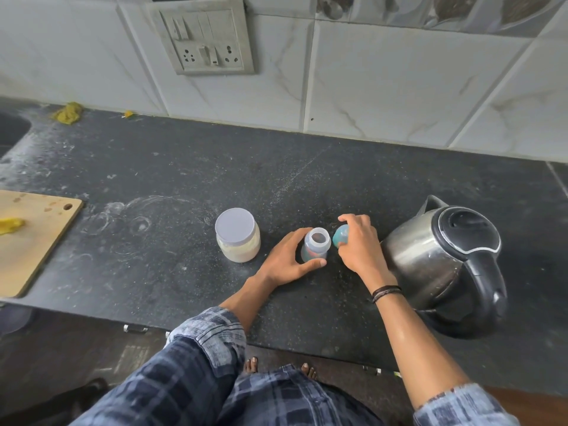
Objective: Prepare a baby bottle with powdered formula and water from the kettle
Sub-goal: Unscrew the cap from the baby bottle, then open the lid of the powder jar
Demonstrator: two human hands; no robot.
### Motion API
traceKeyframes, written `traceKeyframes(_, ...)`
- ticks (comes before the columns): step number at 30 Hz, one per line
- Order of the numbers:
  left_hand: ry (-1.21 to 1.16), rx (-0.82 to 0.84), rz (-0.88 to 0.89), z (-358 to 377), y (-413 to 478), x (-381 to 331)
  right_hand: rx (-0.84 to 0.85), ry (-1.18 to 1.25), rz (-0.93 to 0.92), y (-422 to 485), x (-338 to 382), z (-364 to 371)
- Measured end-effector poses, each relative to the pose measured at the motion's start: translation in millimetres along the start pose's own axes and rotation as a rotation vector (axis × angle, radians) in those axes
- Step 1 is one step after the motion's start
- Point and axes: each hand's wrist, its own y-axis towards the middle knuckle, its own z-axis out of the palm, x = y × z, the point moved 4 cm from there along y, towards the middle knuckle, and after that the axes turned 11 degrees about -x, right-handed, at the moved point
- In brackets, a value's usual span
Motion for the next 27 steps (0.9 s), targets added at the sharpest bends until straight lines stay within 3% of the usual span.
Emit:
traceKeyframes(15, -0.093, -0.242, -0.034, -12.1, -72.8, -15.8, -0.138, 0.189, -0.15, -46.4, 19.5, -42.3)
traceKeyframes(20, -0.053, -0.487, 0.015, -23.9, -98.4, -28.7, -0.231, 0.206, -0.254, -61.6, 33.0, -41.6)
traceKeyframes(23, -0.091, -0.714, 0.036, -38.4, -108.7, -29.4, -0.336, 0.222, -0.275, -70.1, 44.9, -42.7)
traceKeyframes(27, -0.068, -0.904, -0.105, -58.9, -109.1, -16.7, -0.364, 0.278, -0.328, -71.4, 68.5, -43.1)
